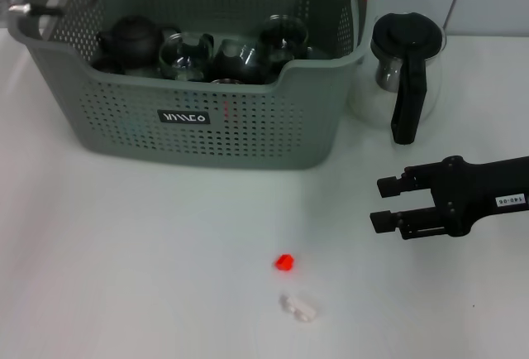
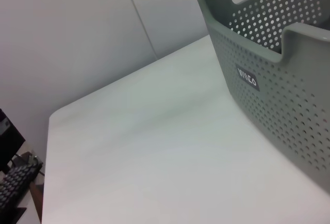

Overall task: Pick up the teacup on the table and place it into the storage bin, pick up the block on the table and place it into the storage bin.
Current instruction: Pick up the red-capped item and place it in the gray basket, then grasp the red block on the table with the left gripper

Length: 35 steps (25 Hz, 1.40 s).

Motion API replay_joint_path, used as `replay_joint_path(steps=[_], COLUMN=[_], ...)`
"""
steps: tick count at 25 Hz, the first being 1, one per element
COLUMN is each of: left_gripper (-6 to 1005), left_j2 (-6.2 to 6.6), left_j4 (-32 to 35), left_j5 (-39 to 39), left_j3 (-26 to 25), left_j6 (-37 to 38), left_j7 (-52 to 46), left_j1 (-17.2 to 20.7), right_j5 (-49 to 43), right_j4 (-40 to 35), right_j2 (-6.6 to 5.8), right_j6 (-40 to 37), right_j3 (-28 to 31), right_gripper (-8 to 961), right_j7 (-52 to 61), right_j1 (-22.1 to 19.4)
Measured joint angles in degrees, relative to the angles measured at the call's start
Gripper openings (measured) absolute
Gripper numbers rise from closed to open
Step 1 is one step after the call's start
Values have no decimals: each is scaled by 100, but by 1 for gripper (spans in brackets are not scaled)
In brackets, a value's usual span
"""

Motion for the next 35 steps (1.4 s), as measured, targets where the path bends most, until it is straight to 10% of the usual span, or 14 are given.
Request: replay_joint_path(steps=[10, 24, 35], left_gripper=[234, 311, 779], left_j2=[-83, -202, -505], left_j4=[-1575, -1888, 883], left_j5=[2593, 3621, 1728], left_j3=[1630, 1849, 1400], left_j6=[-2771, -2695, -1124], left_j7=[-971, -1414, -1156], left_j1=[-823, -1186, 134], right_j5=[-3, -12, -2], right_j4=[-75, -75, -76], right_j2=[-17, -26, -8], right_j6=[-64, 5, -15], right_j3=[8, 9, 9], right_gripper=[699, 700, 701], right_j7=[0, 0, 9], right_j1=[11, 81, 59])
